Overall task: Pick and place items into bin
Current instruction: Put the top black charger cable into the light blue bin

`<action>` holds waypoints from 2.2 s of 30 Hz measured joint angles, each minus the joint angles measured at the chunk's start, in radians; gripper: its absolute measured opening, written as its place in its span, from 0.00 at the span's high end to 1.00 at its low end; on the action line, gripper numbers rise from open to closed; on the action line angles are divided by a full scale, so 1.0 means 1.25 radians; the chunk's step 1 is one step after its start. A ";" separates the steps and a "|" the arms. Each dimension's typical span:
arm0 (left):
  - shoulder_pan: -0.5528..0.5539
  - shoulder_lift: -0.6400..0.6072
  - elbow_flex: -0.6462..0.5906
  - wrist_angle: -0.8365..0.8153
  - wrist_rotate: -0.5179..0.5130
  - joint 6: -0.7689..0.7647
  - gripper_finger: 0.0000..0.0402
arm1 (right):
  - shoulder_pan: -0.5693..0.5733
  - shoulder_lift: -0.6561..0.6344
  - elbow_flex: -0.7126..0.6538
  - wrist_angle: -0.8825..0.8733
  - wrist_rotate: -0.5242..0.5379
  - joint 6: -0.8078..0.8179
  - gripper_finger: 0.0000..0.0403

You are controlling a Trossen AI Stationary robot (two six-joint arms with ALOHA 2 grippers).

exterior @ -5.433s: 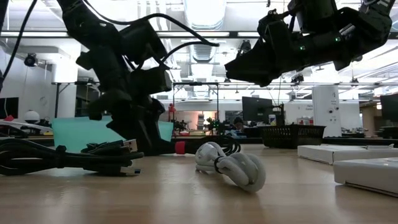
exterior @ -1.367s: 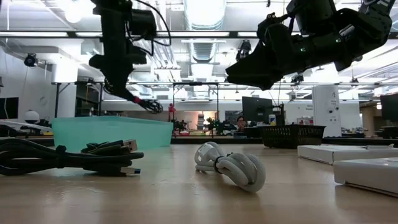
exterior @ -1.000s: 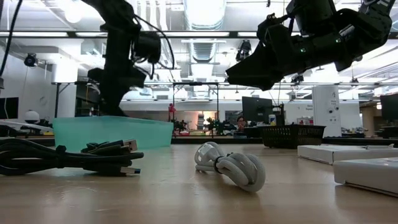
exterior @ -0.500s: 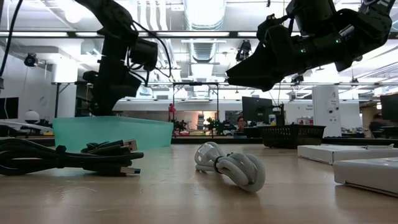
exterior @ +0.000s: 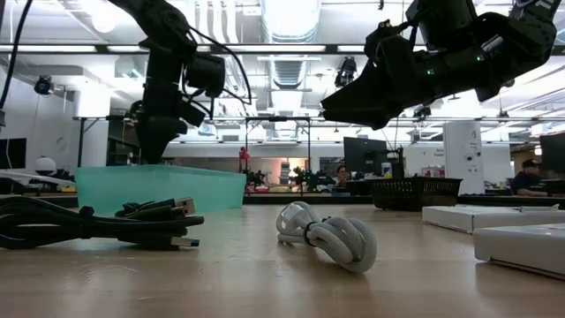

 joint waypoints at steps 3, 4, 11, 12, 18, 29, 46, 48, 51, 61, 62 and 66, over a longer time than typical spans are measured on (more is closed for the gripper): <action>-0.001 -0.002 0.009 0.000 0.009 0.016 0.51 | 0.000 0.000 0.000 0.000 0.000 0.000 0.44; -0.002 -0.004 0.011 0.000 0.014 0.030 0.51 | 0.000 0.000 0.000 0.000 0.000 0.000 0.44; -0.031 -0.008 0.033 -0.001 0.068 0.059 0.51 | 0.000 0.000 0.000 0.000 0.000 0.000 0.44; -0.039 -0.008 0.037 0.000 0.081 0.058 0.52 | 0.000 0.000 0.000 0.000 0.000 0.000 0.44; -0.109 -0.009 0.051 -0.001 0.147 0.143 0.52 | 0.000 0.000 0.000 0.000 0.000 -0.001 0.44; -0.256 -0.009 0.065 0.023 0.186 0.284 0.52 | 0.000 0.000 0.000 0.001 0.000 -0.004 0.44; -0.559 -0.004 0.021 0.161 0.200 0.454 0.52 | 0.000 0.000 0.002 0.001 0.001 0.017 0.44; -0.575 -0.004 0.006 0.202 0.201 0.454 0.52 | 0.000 0.000 0.002 -0.001 0.001 0.017 0.44; -0.581 -0.004 -0.029 0.252 0.201 0.454 0.52 | 0.000 0.000 0.002 -0.005 0.000 0.017 0.44; -0.570 -0.004 -0.142 0.350 0.199 0.454 0.52 | 0.000 0.000 0.002 -0.006 0.000 0.014 0.44; -0.567 -0.004 -0.155 0.368 0.199 0.455 0.52 | 0.000 0.000 0.002 -0.006 0.000 0.014 0.44; -0.557 -0.004 -0.195 0.416 0.199 0.455 0.52 | 0.000 0.000 0.002 -0.006 0.000 0.014 0.44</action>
